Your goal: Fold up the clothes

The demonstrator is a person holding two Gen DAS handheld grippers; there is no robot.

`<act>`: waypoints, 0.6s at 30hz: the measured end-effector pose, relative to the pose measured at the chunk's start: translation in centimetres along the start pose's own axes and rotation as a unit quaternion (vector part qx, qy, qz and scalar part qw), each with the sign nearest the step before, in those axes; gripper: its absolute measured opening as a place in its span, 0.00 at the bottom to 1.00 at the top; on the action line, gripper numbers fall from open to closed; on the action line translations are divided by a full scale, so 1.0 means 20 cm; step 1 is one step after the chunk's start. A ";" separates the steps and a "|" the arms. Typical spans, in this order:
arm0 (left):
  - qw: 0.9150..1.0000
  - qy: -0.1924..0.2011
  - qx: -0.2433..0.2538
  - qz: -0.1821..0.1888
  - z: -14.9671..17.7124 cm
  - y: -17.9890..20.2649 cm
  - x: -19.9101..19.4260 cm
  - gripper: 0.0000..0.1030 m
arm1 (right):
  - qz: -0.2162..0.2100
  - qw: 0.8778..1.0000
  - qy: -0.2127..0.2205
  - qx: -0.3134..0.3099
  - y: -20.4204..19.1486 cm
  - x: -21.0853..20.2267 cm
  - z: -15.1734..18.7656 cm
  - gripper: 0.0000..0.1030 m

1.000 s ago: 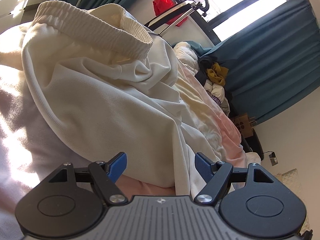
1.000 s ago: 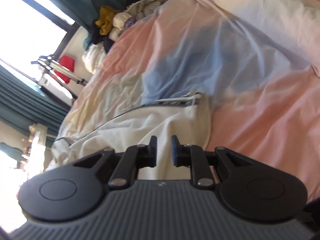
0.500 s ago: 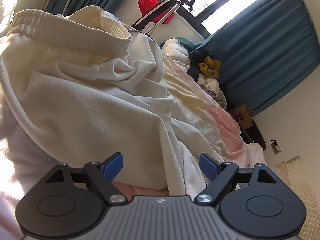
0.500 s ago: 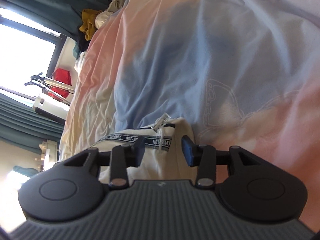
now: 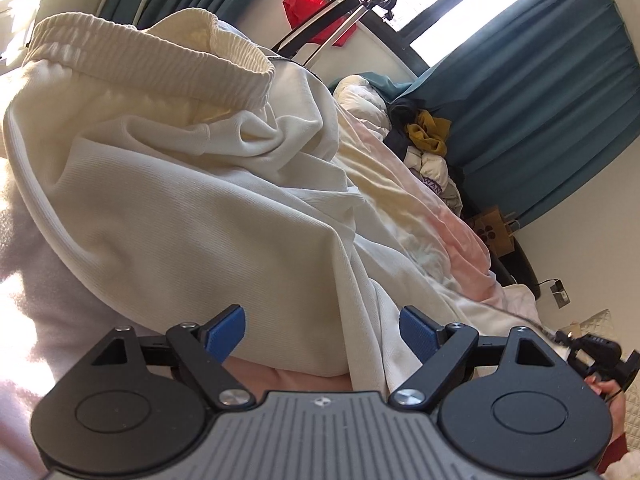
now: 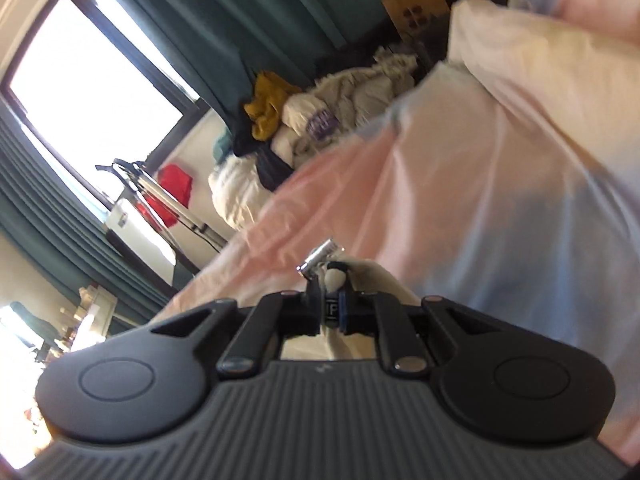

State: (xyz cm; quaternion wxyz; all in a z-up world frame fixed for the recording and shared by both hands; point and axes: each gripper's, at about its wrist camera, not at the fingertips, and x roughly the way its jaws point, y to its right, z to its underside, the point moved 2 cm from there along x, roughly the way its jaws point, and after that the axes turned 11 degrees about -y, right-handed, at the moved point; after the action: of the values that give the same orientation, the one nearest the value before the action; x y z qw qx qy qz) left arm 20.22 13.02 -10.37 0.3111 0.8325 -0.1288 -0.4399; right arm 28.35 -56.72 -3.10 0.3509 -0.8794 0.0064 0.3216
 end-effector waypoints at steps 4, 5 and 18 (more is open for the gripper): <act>1.000 0.011 0.004 0.002 -0.01 0.00 -0.01 0.84 | 0.008 0.996 0.073 -0.042 -0.28 -0.02 -0.32 0.10; 1.000 0.014 0.004 0.003 -0.02 0.00 -0.02 0.84 | 0.015 0.995 0.091 -0.044 -0.33 -0.01 -0.40 0.10; 0.998 0.065 0.015 -0.011 -0.18 -0.04 0.00 0.84 | 0.217 0.965 0.141 -0.050 0.00 0.82 -0.94 0.11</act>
State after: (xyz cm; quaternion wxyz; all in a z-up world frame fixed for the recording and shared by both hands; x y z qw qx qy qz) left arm 23.11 15.06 -9.33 0.3015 0.8651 -0.1061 -0.3866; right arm 51.88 -64.94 -2.14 0.2236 -0.9098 0.2304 0.2630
